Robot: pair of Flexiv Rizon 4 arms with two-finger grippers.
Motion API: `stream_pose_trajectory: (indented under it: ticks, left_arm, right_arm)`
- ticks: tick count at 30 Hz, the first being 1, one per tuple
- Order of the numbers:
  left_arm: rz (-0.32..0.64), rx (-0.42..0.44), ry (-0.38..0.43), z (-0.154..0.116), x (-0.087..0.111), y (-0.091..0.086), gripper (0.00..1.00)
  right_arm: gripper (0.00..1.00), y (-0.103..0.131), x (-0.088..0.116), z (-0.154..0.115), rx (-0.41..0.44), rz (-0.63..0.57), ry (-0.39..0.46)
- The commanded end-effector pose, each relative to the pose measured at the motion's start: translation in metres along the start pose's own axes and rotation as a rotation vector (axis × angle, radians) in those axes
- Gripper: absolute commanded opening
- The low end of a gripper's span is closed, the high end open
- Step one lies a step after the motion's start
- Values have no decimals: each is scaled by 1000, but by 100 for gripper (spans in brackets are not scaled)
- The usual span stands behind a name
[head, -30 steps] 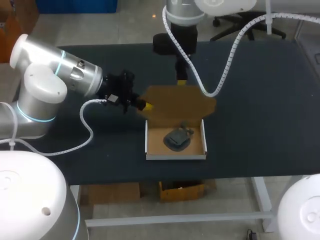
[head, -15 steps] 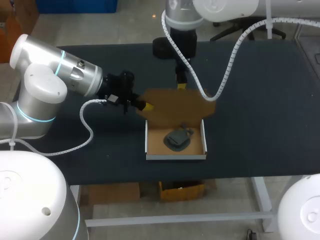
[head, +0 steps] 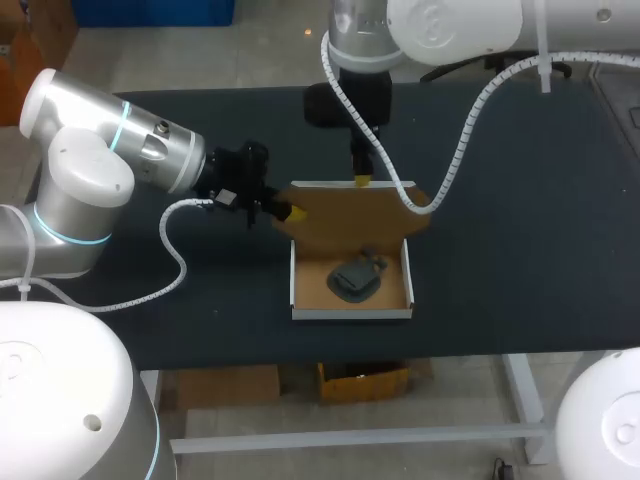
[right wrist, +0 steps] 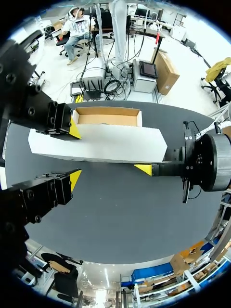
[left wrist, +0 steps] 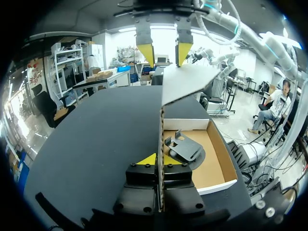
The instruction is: Assemble the packaging by folding the flat box into shape, placing the metal phone stand inside, and closing the box properly
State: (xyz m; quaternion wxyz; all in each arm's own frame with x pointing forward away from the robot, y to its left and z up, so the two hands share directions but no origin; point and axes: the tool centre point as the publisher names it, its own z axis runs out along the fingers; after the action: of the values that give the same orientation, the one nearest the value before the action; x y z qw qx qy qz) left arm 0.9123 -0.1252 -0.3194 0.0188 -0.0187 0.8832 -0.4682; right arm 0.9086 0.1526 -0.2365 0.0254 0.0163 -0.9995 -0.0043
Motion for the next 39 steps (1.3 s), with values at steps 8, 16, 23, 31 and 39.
stream_pose_trajectory:
  ticks: [8,16,23,31,39]
  left_arm:
    - [0,0,0,1,0,0,0]
    - [0,0,0,1,0,0,0]
    - [0,0,0,1,0,0,0]
    - [0,0,0,1,0,0,0]
    - [0,0,0,1,0,0,0]
  right_arm:
    - [35,4,-5,9,0,-7,1]
    - [34,6,-9,15,2,-10,12]
    - [33,8,-11,18,2,-15,22]
    - [32,10,-12,22,5,-17,30]
    - [33,10,-9,23,5,-17,35]
